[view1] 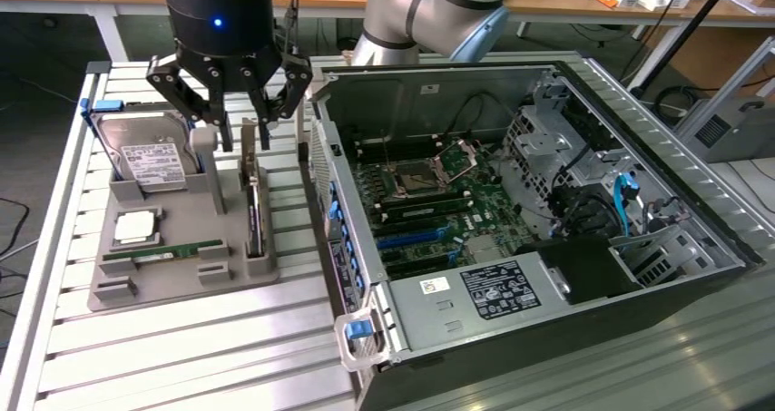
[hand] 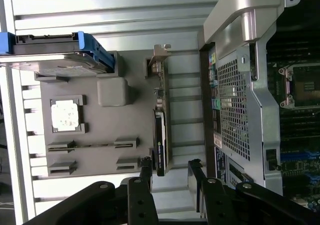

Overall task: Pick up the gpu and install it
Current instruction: 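Pick up the gpu and move the gpu toward the slot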

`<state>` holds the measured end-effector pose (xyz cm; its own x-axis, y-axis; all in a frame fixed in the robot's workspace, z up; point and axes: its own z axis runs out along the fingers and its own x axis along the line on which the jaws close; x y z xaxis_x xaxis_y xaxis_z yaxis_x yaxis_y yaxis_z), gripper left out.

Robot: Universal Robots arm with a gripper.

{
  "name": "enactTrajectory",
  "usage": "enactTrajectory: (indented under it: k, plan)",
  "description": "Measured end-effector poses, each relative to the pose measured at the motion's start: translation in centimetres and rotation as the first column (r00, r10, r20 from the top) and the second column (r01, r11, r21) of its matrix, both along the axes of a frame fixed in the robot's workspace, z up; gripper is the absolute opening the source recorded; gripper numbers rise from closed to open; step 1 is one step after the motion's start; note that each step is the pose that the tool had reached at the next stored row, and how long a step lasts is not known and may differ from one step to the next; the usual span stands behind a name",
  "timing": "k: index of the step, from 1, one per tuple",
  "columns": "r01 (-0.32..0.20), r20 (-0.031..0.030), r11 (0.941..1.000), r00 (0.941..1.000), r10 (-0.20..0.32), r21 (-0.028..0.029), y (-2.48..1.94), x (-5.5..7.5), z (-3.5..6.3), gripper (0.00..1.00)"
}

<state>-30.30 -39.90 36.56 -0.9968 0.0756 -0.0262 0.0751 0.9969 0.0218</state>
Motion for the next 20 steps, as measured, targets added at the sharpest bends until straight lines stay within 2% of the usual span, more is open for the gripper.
enactTrajectory:
  k: [2, 20]
  plan:
    - [0.000, 0.0000, 1.0000, 1.0000, 0.000, -0.0001, 0.00, 0.00, -0.33, 0.42]
    - [0.000, 0.0000, 1.0000, 1.0000, 0.000, -0.0005, 0.00, 0.00, -0.80, 0.42]
